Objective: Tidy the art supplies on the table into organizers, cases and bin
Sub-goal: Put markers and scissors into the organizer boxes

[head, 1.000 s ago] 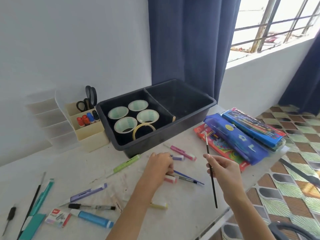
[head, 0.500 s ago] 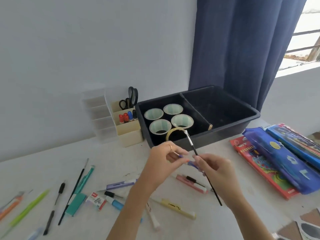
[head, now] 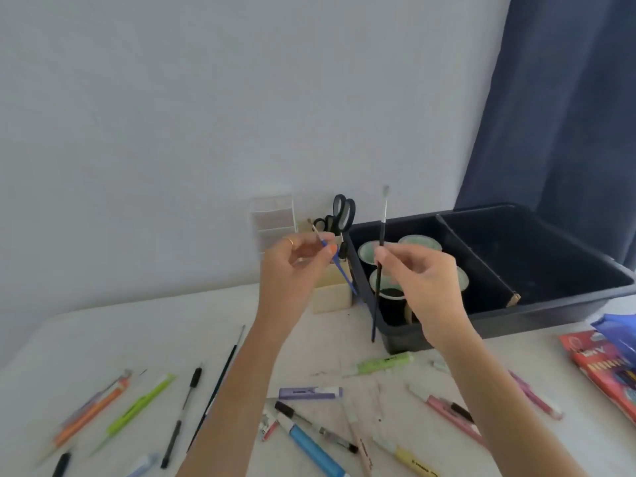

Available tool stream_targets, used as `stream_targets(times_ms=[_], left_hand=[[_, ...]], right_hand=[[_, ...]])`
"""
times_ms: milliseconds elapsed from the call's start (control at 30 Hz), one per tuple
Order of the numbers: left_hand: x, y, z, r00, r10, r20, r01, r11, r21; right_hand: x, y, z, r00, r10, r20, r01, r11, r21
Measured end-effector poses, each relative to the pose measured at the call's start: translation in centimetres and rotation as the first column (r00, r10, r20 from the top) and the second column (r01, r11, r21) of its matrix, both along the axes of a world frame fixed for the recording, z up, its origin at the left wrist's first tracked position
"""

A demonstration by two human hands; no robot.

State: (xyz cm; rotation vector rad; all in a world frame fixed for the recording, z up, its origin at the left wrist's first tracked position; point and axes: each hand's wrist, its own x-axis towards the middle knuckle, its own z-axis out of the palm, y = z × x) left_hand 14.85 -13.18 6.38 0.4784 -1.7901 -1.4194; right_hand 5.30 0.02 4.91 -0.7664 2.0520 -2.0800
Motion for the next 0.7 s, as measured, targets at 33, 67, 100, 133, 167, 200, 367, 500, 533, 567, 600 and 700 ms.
stream_targets(times_ms=[33,67,100,133,167,200,367,500,533,567,600,700], left_hand=[[-0.4,-1.1,0.7,0.999,0.041,-0.019,-0.041,0.999,-0.014],[-0.9,-2.2,1.4,0.997,0.074,-0.028,-0.075,0.996,-0.042],[-1.5,-3.2,1.9,0.994,0.105,-0.029,-0.107,0.991,-0.075],[-2.1,-4.2,2.4,0.991,0.130,-0.033,-0.133,0.986,-0.100],[-2.9,-5.1,2.8,0.987,0.155,-0.037,-0.158,0.979,-0.127],[-3.7,-5.8,3.0,0.983,0.179,-0.035,-0.182,0.970,-0.164],[-8.5,-8.7,2.3,0.967,0.254,0.016,-0.232,0.906,-0.354],[-11.2,-10.1,0.1,0.950,0.293,0.109,-0.221,0.877,-0.426],[-11.7,-10.2,-0.5,0.951,0.281,0.129,-0.202,0.881,-0.429],[-12.1,-10.3,-1.0,0.954,0.261,0.147,-0.174,0.883,-0.435],[-12.4,-10.2,-1.4,0.957,0.240,0.164,-0.144,0.881,-0.450],[-13.4,-10.0,-2.8,0.945,0.233,0.228,-0.089,0.857,-0.507]], right_hand=[[-0.8,-1.2,0.8,0.999,-0.027,-0.023,0.026,1.000,-0.014],[-1.6,-2.5,1.5,0.998,-0.054,-0.044,0.053,0.998,-0.029],[-2.4,-3.7,2.2,0.995,-0.079,-0.061,0.076,0.996,-0.044],[-3.1,-5.0,2.8,0.993,-0.094,-0.069,0.089,0.994,-0.070],[-3.8,-6.3,3.3,0.991,-0.109,-0.080,0.101,0.990,-0.096],[-4.6,-7.6,3.6,0.987,-0.130,-0.095,0.118,0.986,-0.115],[-7.6,-12.9,3.0,0.961,-0.204,-0.188,0.193,0.978,-0.079],[-9.2,-15.2,0.8,0.952,-0.195,-0.237,0.210,0.977,0.042],[-9.6,-15.6,0.3,0.955,-0.190,-0.227,0.210,0.976,0.066],[-9.8,-15.8,-0.1,0.959,-0.183,-0.218,0.206,0.975,0.089],[-10.0,-16.0,-0.3,0.961,-0.171,-0.215,0.199,0.974,0.112],[-10.1,-16.3,-0.5,0.954,-0.144,-0.264,0.199,0.960,0.194]])
